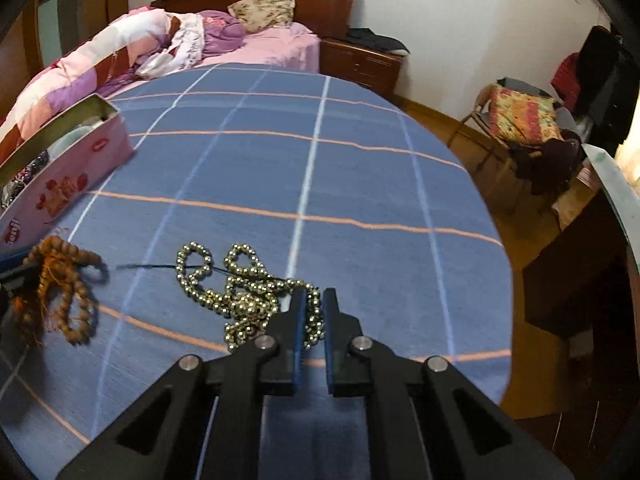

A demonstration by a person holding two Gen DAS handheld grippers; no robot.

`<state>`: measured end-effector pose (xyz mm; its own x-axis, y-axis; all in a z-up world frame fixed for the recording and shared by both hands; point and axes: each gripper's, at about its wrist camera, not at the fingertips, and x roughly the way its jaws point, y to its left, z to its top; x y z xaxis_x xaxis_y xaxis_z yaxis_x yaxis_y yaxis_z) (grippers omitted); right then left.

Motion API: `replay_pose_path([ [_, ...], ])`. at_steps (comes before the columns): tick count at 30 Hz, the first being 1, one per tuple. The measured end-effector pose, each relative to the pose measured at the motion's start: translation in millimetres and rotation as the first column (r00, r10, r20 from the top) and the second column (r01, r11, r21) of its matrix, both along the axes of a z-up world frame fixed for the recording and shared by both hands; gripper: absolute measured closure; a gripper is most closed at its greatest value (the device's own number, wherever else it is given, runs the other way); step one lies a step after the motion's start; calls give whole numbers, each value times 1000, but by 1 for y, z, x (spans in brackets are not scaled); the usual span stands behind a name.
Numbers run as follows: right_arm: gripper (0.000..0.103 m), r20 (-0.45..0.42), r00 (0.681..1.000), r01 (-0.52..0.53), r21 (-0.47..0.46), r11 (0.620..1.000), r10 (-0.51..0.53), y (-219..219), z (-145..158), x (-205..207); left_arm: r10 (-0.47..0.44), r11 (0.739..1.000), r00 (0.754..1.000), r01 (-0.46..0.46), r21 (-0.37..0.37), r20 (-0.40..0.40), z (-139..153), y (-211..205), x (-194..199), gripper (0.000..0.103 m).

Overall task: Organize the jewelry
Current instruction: 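Lift the wooden mala with the left tool while the right tool grasps the silver bead chain, then carry the wooden mala and silver chain over the pink tin with both tools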

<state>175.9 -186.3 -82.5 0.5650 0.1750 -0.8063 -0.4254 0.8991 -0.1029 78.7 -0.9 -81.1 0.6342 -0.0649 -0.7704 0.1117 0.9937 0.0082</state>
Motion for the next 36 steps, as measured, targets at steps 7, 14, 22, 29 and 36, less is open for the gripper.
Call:
replay_pose_path([
  [7,95,-8,1000,-10,110,994,11,3,3,-6,-3,1000,997,4,-13,73,23,-2,-6,89],
  [14,95,66,997,-46,183,982,35,9,37,-20,5,1000,988,-1,-26,153,55,4,-11,89],
  [22,95,121,992,-66,206,976,42,14,59,-20,29,998,981,-19,-57,191,76,17,-10,89],
  [29,95,166,984,-93,212,973,58,22,82,-22,44,997,973,-30,-66,225,94,29,-8,89],
  [36,95,226,969,-147,221,964,96,40,112,-25,66,997,964,-53,-59,259,112,45,-5,89],
])
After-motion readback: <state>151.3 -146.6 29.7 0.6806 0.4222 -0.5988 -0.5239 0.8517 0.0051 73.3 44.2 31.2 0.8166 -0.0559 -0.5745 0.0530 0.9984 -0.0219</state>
